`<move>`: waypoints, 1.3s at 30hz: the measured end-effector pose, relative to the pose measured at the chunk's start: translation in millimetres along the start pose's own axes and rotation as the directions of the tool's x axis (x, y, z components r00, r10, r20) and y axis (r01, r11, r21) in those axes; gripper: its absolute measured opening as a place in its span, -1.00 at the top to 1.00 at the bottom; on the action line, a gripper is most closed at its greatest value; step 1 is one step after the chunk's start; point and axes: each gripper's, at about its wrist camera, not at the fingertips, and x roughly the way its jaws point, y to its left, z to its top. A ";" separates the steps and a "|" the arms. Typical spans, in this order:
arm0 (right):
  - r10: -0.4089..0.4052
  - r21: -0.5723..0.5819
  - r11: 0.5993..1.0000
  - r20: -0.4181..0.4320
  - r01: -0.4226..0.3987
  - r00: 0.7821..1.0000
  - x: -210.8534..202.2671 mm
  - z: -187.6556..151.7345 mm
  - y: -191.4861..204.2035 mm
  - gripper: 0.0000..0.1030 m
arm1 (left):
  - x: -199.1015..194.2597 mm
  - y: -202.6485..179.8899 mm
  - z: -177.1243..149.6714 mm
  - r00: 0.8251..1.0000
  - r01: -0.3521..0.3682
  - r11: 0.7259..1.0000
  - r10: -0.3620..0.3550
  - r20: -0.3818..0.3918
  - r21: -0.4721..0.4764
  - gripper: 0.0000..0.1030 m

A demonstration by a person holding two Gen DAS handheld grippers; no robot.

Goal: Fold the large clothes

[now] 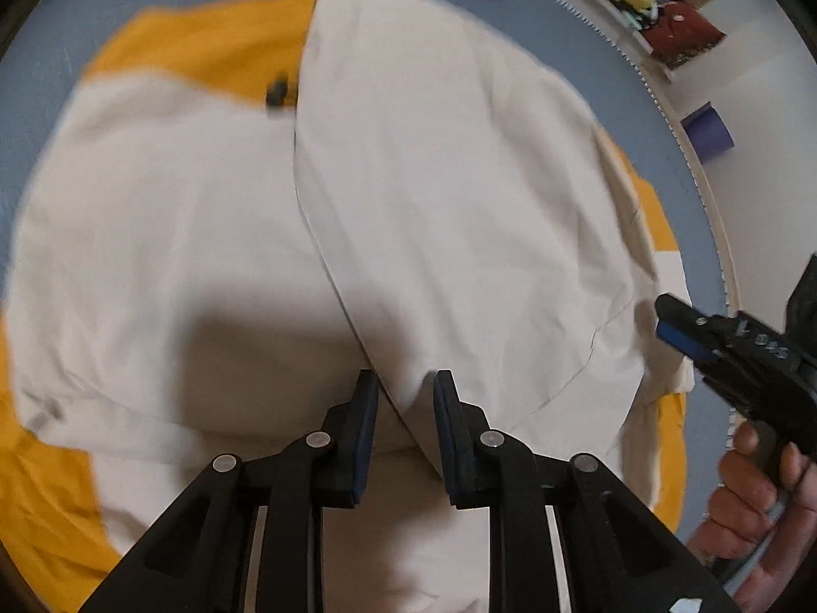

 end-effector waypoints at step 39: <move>0.111 -0.304 0.944 0.656 0.126 0.747 -370.1 -159.4 -22.0 0.32 | -302.3 78.7 -181.5 0.854 -0.070 0.994 0.013 0.520 0.089 0.63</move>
